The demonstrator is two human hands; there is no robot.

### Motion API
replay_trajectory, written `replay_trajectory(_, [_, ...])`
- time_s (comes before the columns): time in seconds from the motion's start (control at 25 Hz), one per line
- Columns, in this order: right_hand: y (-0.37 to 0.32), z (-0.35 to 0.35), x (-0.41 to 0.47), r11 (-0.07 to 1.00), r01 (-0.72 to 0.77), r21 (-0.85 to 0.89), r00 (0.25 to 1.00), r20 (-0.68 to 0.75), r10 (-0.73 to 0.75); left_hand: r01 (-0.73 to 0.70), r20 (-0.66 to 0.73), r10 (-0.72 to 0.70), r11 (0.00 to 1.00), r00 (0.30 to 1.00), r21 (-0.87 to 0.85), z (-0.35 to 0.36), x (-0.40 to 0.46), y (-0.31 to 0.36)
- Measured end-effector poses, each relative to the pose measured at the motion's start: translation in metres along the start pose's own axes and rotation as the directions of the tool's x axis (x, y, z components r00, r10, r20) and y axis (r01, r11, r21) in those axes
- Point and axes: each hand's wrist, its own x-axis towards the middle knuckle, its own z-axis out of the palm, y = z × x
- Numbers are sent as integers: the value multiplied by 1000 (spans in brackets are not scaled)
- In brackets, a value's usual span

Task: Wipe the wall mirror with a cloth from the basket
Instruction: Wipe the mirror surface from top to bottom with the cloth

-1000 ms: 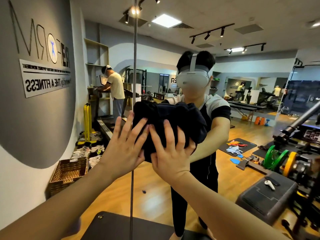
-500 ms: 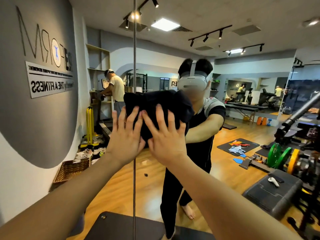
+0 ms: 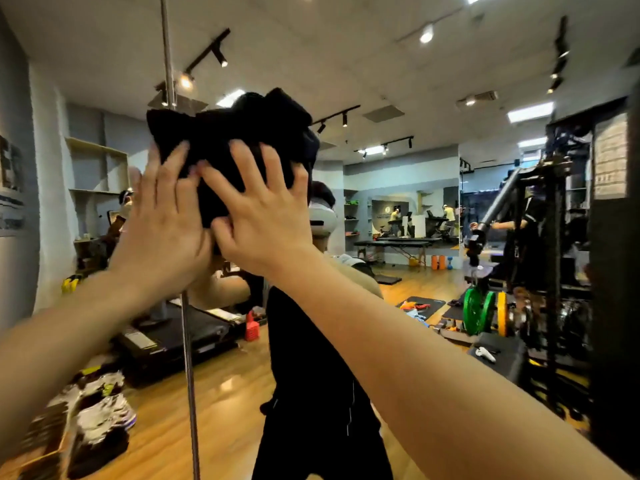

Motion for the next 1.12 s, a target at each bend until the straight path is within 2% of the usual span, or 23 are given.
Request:
replay_trajectory(0.16, [-6, 6, -24, 1000, -11, -25, 1000, -12, 10, 11, -71, -13, 1000, 997, -22, 14, -16, 3])
replay_trajectory(0.4, [2, 15, -28, 999, 48, -4, 996, -78, -48, 54, -69, -57, 998, 996, -40, 17, -21, 3])
replay_trajectory(0.56, [7, 11, -27, 996, 80, 28, 996, -47, -79, 104, -61, -108, 992, 992, -73, 15, -23, 9])
replay_trajectory(0.88, [51, 5, -53, 988, 146, 49, 988, -50, -143, 143, -73, -143, 990, 987, -14, 34, -29, 63])
replay_trajectory(1.12, [129, -9, -78, 991, 130, -18, 986, -102, -132, 105, -141, -113, 992, 983, -62, 59, -8, 144])
